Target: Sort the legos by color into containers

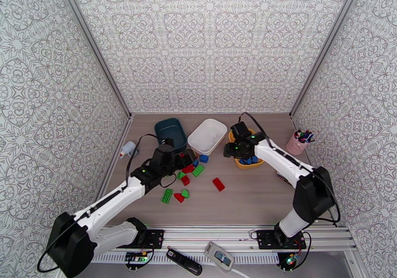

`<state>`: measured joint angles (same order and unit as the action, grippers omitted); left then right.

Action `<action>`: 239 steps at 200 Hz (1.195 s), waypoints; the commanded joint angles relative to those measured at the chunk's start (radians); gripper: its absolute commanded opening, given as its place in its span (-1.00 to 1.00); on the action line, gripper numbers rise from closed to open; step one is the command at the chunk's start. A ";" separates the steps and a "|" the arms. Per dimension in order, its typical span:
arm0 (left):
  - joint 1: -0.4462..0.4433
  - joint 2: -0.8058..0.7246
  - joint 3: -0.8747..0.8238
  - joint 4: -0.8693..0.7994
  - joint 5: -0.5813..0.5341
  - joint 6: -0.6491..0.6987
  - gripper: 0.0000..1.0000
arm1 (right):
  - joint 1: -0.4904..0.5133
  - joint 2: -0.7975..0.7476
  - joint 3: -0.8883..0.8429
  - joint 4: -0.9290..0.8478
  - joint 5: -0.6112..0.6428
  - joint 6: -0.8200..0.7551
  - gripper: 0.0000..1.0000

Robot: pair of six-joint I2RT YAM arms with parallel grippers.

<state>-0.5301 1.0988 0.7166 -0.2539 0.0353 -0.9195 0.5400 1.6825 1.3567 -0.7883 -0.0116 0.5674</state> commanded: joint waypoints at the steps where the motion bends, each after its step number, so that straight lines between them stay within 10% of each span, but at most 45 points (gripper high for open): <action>1: 0.019 -0.058 -0.046 -0.046 -0.014 -0.024 0.97 | 0.056 0.070 0.063 0.039 -0.026 0.056 0.31; 91: 0.078 -0.251 -0.214 -0.088 0.002 -0.079 0.98 | 0.247 0.366 0.377 0.012 -0.035 0.122 0.24; 239: 0.137 -0.391 -0.285 -0.152 0.044 -0.078 0.99 | 0.286 0.546 0.522 -0.029 -0.019 0.207 -0.07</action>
<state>-0.4030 0.7246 0.4427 -0.3828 0.0589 -0.9943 0.8158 2.1963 1.8347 -0.7982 -0.0383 0.7486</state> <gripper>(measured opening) 0.993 0.470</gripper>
